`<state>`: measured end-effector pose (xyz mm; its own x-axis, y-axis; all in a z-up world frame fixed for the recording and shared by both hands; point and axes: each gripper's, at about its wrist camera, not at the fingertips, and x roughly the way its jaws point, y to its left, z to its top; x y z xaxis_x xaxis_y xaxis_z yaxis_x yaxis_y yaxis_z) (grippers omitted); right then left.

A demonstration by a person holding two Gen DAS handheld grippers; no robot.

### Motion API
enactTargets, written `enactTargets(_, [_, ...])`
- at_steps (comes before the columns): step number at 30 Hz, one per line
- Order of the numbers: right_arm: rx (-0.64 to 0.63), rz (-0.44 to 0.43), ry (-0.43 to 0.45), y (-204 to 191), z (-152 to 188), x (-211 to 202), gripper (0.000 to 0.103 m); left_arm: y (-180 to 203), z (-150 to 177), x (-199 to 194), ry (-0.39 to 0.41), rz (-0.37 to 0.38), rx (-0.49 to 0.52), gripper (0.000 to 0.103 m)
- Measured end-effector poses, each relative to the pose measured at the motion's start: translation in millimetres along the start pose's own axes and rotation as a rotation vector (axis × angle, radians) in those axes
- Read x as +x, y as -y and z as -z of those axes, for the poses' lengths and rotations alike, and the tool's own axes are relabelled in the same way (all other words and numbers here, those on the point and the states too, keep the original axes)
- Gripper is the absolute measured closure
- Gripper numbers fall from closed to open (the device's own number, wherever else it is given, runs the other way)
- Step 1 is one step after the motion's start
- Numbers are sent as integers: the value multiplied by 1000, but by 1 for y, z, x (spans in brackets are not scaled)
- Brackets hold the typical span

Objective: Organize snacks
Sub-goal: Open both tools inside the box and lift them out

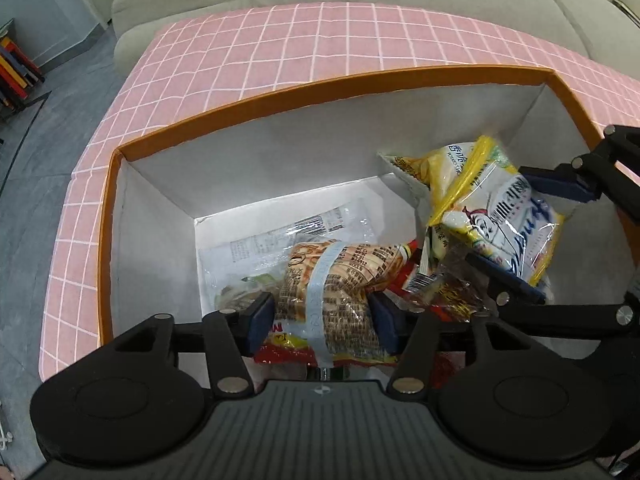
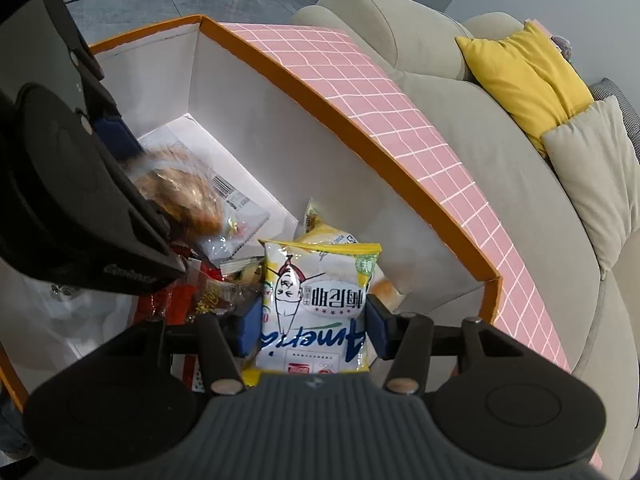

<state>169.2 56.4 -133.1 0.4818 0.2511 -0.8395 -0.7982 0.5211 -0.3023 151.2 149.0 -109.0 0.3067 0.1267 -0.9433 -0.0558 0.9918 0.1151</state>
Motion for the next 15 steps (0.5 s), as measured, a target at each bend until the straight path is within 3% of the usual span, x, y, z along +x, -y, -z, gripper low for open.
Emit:
enactTargets(4, [6,1,5,-1,-1,-5,34,-3,-1,-5,9,-11,0,29])
enactTargets(9, [34,-17,9,6,-2,-17,25,-2,-2,-29,37,-34,9,26])
enactTargets(15, [99,-10,63,16,-8,-48,21,-7,-2,-65,120,-40,-10,25])
